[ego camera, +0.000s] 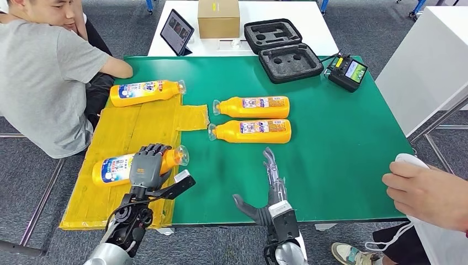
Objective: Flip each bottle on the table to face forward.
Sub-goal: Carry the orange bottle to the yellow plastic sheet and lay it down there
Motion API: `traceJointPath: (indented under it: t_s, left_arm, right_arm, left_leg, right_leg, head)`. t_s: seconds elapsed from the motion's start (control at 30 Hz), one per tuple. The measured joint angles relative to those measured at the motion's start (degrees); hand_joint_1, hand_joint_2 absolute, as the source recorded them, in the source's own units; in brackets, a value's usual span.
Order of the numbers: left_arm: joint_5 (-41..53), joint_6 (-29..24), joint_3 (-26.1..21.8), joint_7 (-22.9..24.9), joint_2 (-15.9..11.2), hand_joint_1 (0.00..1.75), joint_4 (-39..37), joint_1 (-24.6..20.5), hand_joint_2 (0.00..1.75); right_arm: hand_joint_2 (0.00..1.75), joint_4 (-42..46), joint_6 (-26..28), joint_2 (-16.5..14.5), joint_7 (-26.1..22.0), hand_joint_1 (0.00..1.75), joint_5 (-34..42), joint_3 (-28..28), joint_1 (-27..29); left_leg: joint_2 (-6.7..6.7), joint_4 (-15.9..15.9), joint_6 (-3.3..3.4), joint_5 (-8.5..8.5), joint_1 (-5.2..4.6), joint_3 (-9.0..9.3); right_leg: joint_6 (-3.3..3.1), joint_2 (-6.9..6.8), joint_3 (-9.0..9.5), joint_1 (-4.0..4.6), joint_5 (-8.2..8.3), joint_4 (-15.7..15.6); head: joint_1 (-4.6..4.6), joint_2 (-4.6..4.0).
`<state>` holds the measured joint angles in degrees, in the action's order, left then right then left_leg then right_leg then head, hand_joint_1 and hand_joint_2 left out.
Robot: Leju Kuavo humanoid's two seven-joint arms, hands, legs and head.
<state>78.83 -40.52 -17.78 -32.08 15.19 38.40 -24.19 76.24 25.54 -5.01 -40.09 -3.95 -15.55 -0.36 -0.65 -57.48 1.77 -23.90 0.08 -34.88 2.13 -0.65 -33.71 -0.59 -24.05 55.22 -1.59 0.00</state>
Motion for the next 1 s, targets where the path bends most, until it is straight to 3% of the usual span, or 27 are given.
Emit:
traceJointPath:
  t_s: [0.23, 0.57, 0.6, 0.73, 0.8, 1.0]
  left_arm:
    - [3.51, 0.00, -0.30, 1.00, 0.00, 1.74, -0.28, 0.41, 1.75]
    - [3.35, 0.00, -1.12, 0.45, 0.08, 1.48, 0.05, 0.99, 1.75]
    - [3.26, 0.00, -1.26, 0.27, 0.12, 1.39, 0.07, 1.00, 1.75]
    - [2.50, -0.01, -1.77, -0.35, 0.30, 0.18, 0.09, 1.03, 1.75]
    - [1.97, -0.02, -2.30, -0.80, 0.52, 0.02, 0.08, 1.04, 1.75]
    - [1.78, 0.07, -3.56, -1.21, 1.03, 0.00, 0.04, 1.82, 1.75]
  right_arm:
    - [1.75, -0.18, -0.29, 0.00, 0.00, 0.00, -0.17, 0.31, -0.11]
    - [1.75, -0.62, -0.35, 0.00, 0.00, 0.00, -0.43, 0.32, -0.37]
    - [1.75, -0.64, -0.35, 0.00, 0.00, 0.00, -0.46, 0.33, -0.37]
    - [1.75, -0.75, -0.31, 0.00, 0.00, 0.00, -0.56, 0.33, -0.38]
    - [1.75, -0.79, -0.26, 0.00, 0.00, 0.00, -0.68, 0.33, -0.39]
    - [1.75, -0.81, -0.20, 0.00, 0.00, 0.00, -0.87, 0.33, -0.39]
  left_leg:
    - [0.00, 0.01, -0.03, 0.03, 0.00, 0.01]
    - [0.00, 0.01, -0.03, 0.02, 0.00, 0.02]
    - [0.00, 0.01, -0.03, 0.02, 0.00, 0.02]
    - [-0.01, 0.01, -0.03, 0.03, 0.01, 0.03]
    - [-0.01, 0.01, -0.03, 0.03, 0.01, 0.04]
    - [-0.01, 0.01, -0.03, 0.02, 0.00, 0.04]
  right_leg:
    - [0.00, 0.00, 0.03, 0.00, 0.00, 0.01]
    - [0.00, 0.01, 0.02, 0.00, 0.00, 0.00]
    - [0.00, 0.01, 0.02, 0.01, 0.00, 0.00]
    - [0.00, 0.01, 0.03, 0.00, 0.00, 0.01]
    - [0.00, 0.01, 0.04, 0.00, 0.00, 0.00]
    - [0.00, 0.01, 0.03, 0.00, 0.00, 0.00]
  head:
    - [0.01, 0.00]
    - [0.01, 0.00]
    - [0.01, 0.00]
    - [0.01, 0.00]
    - [0.01, 0.00]
    - [0.00, 0.00]
